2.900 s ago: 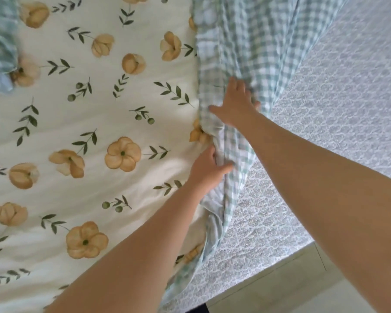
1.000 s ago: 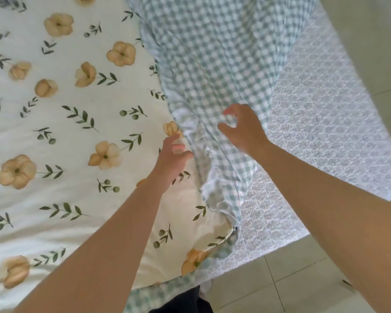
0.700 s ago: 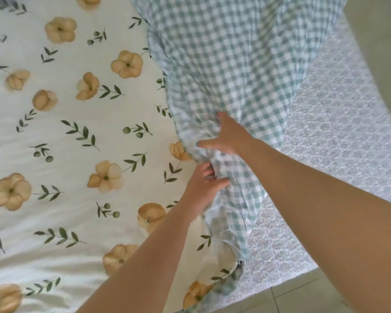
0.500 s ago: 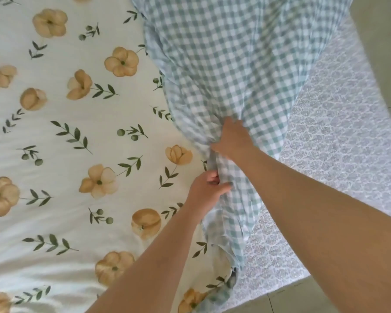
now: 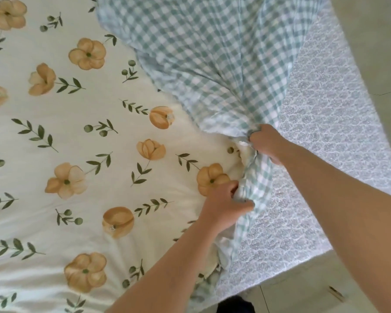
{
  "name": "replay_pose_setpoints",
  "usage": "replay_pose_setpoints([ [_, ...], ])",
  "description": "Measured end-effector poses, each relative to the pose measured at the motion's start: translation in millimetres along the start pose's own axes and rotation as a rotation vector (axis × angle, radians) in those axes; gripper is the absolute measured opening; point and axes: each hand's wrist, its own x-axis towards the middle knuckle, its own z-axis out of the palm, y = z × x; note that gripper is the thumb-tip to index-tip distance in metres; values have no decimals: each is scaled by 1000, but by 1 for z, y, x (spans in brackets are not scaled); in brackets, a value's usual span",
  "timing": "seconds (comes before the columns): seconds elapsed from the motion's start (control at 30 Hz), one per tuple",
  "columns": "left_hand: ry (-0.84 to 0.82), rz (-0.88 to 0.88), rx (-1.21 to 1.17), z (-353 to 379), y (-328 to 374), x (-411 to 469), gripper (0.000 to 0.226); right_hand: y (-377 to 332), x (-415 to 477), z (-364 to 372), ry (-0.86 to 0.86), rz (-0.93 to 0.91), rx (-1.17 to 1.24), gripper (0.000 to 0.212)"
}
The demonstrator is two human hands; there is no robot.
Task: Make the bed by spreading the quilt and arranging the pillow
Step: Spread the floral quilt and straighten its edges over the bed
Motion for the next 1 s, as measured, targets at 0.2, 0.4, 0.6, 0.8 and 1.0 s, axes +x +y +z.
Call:
replay_pose_setpoints([
  [0.2,-78,44,220,64,10,-15,13,87,-11,-39,59,105,-4,17],
  [0.4,-30,185,599,115,-10,-25,34,173,-65,-54,254,-131,-125,27],
  [0.6,-154,-136,424,141,-30,-31,40,244,-80,-72,-4,-130,-236,53],
  [0.8,150,-271,123,103,0,-19,17,207,-65,-99,-219,-175,-341,110],
  [1.0,520,-240,0,33,13,9,30,138,-54,-96,83,-457,-356,101],
])
